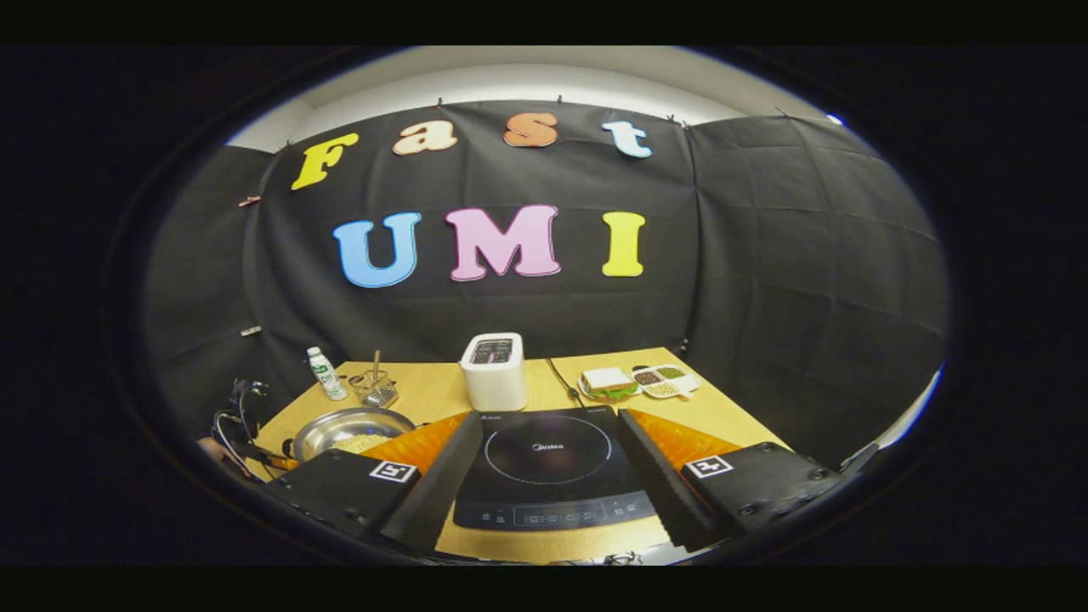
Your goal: First push the handle of the pot to place it horizontally, then grasp the pot with both hands and set it on the induction cooktop.
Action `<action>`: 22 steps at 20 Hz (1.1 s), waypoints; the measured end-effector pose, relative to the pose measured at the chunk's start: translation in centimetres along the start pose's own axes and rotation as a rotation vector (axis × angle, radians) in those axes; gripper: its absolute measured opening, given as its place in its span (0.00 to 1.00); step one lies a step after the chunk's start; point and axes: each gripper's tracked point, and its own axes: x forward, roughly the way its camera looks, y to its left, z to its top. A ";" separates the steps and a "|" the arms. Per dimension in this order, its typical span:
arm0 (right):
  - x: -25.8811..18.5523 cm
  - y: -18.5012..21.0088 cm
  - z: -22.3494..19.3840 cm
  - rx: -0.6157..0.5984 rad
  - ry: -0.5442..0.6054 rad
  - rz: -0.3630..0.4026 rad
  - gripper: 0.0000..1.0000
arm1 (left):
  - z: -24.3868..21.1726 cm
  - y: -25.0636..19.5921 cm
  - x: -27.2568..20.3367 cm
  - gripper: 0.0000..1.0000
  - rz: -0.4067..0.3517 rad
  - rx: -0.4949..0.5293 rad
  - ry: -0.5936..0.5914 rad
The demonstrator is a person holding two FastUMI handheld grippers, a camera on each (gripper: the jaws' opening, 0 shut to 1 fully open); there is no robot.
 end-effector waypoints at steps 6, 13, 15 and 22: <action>0.5 1.3 -0.2 -0.001 0.007 0.020 0.99 | 1.5 2.2 0.7 0.05 0.017 -0.073 -0.004; 0.5 1.4 -0.8 0.003 0.027 0.010 0.98 | 4.1 4.9 1.9 0.05 0.034 -0.100 -0.008; 0.4 1.2 -1.1 -0.004 0.034 0.003 0.99 | 4.9 5.6 2.4 0.05 0.041 -0.098 -0.013; 0.9 1.2 -2.2 0.003 0.070 -0.008 0.98 | 6.1 6.6 3.2 0.05 0.044 -0.116 -0.030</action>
